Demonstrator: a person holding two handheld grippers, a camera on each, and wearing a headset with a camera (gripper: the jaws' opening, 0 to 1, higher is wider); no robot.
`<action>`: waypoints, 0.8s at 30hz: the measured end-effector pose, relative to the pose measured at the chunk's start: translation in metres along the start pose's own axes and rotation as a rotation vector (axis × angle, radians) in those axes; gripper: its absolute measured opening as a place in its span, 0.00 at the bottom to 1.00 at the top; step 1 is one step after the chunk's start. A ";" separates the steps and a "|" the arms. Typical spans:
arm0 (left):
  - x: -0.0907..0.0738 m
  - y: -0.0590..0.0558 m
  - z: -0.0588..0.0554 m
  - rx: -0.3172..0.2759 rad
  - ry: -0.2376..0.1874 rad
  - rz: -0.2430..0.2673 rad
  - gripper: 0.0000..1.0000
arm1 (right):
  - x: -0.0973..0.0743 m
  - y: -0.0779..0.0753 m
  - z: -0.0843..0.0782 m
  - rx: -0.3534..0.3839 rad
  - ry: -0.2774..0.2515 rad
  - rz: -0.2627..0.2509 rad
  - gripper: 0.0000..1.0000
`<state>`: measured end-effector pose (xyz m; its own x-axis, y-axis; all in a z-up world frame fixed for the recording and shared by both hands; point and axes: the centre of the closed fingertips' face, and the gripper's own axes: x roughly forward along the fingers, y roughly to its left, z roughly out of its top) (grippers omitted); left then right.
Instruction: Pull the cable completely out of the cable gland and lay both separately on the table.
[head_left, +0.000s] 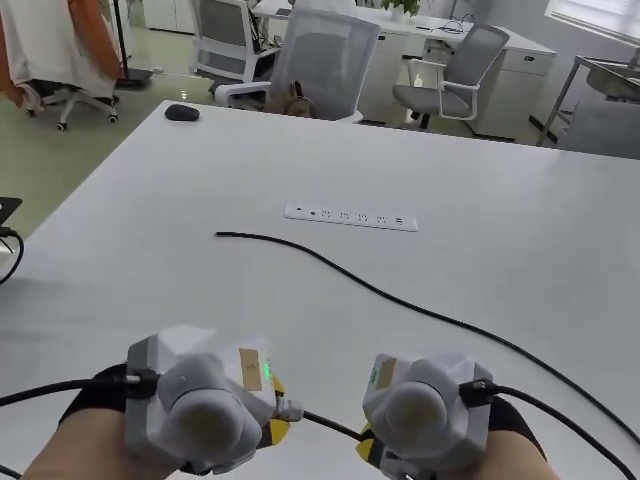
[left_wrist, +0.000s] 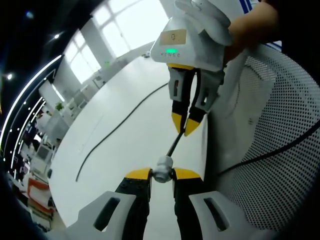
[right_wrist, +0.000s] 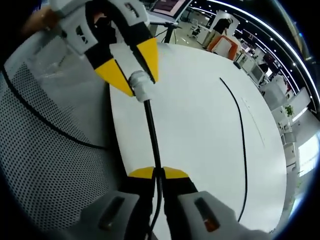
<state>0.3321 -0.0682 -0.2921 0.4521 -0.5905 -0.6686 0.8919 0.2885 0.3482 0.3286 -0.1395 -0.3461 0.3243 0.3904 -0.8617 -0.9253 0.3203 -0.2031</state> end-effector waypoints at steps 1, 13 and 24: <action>0.000 0.000 0.000 0.003 0.001 0.001 0.18 | 0.000 0.000 -0.002 0.004 0.008 -0.002 0.03; 0.001 -0.001 0.000 0.005 -0.004 -0.012 0.18 | -0.001 -0.011 -0.007 0.034 0.030 -0.004 0.03; 0.000 -0.001 0.000 0.002 -0.002 -0.012 0.18 | 0.008 -0.099 0.019 0.201 -0.086 -0.078 0.04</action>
<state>0.3316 -0.0685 -0.2922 0.4417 -0.5949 -0.6715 0.8970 0.2803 0.3417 0.4265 -0.1519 -0.3238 0.4167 0.4268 -0.8027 -0.8418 0.5144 -0.1635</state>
